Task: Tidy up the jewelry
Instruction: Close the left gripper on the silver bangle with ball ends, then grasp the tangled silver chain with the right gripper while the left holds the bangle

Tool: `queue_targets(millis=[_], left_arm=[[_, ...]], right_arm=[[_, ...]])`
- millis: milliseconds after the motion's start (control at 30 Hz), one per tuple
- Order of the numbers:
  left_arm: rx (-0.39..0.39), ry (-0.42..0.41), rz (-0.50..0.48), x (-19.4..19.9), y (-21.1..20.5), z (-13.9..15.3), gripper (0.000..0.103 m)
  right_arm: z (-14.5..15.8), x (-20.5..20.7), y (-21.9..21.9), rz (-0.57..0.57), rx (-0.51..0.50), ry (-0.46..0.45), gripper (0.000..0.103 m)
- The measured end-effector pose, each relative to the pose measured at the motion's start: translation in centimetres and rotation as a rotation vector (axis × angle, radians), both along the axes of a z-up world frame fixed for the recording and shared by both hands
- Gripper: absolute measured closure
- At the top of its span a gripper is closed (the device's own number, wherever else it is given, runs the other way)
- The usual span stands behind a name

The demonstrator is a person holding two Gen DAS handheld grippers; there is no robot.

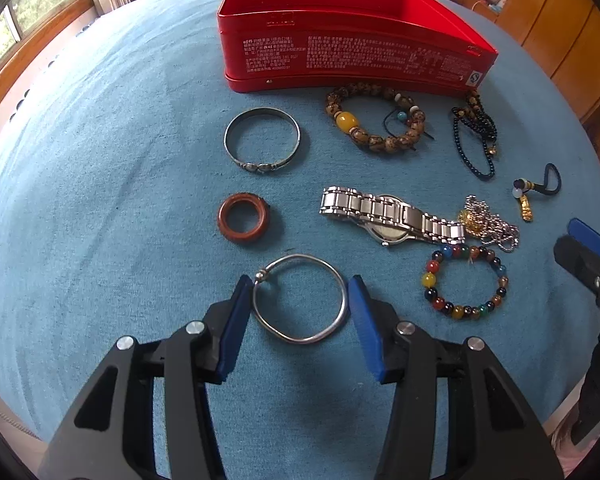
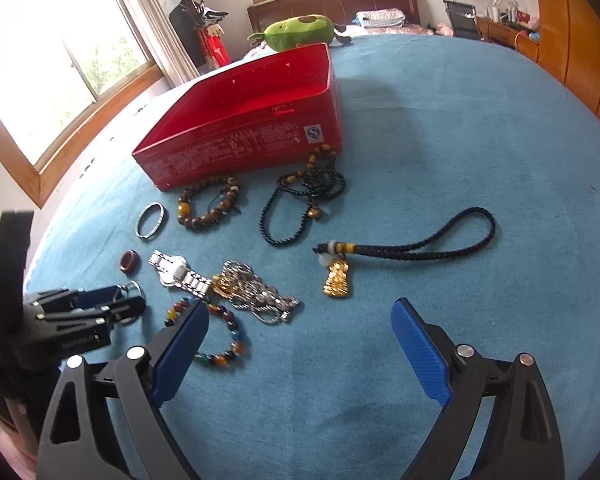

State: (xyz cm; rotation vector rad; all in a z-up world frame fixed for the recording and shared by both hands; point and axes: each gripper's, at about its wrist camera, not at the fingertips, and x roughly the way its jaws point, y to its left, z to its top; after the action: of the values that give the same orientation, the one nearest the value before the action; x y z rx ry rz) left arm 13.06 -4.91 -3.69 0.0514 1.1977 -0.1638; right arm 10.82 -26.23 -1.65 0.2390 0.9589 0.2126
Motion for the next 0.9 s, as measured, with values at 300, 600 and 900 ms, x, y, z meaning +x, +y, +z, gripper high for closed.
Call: queue_targets(millis=[300,600,900], left_arm=[[-0.050,-0.031,-0.006,-1.5,1.1,1.9,0.055],[-0.073,-0.044,-0.008,-1.9,3.3,2.8,0.055],[-0.088,-0.046,-0.024,-2.0,2.9,3.0,0.055]], right_arm=[[-1.3,2.7,2.3,0.064,0.022,0.122,0.037],[-2.0,4.6,3.8,0.080,-0.023,0.163,0.044],[-2.5,4.4,5.3,0.194,-0.027,0.157,0.083]])
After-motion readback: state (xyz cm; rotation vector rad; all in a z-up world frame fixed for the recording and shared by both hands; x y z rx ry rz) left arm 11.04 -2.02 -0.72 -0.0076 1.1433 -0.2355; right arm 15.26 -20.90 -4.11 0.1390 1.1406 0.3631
